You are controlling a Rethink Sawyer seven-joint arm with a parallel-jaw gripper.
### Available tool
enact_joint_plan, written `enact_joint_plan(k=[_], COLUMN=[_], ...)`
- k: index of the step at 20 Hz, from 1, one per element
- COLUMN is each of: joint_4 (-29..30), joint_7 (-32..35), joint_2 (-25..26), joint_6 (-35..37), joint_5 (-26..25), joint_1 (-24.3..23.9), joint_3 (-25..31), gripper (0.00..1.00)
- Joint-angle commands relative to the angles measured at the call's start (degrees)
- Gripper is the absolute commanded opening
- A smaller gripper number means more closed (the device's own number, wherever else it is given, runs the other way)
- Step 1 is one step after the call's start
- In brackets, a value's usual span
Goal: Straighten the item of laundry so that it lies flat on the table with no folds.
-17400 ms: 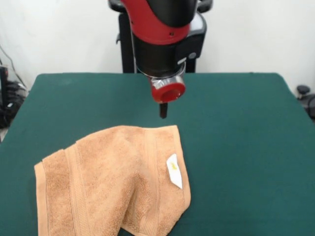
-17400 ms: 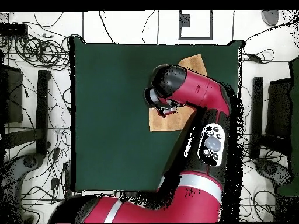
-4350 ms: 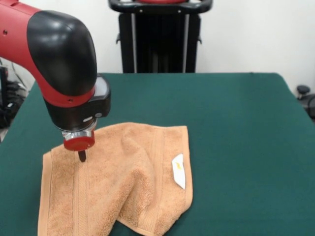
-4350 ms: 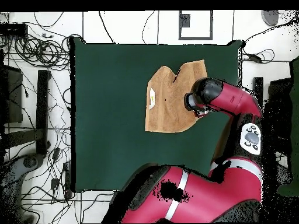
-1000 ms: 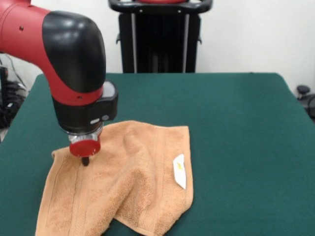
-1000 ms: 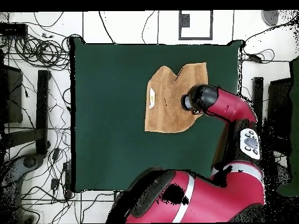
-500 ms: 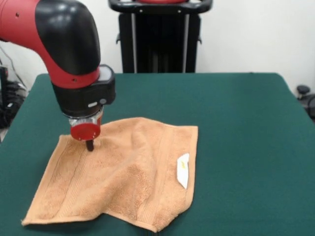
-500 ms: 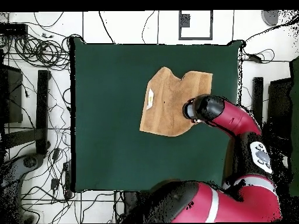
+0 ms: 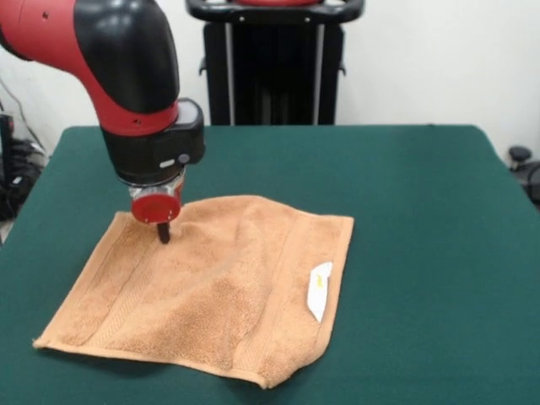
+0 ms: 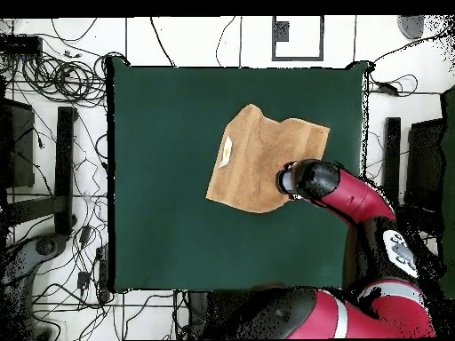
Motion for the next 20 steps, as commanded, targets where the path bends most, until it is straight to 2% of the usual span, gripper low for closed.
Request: enact_joint_plan(k=[1,13,20], joint_4=[8.94,10.46,20.2], joint_7=[-1.61,0.57,1.45], joint_2=[0.75,-0.09,-5.41], joint_6=[-0.86,-0.83,-4.11], joint_5=[-1.2,-0.84,-0.2], joint_1=[2.3,3.63,1.89], joint_3=[7.81,7.33,8.0], gripper=[0.0,0.0,0.0])
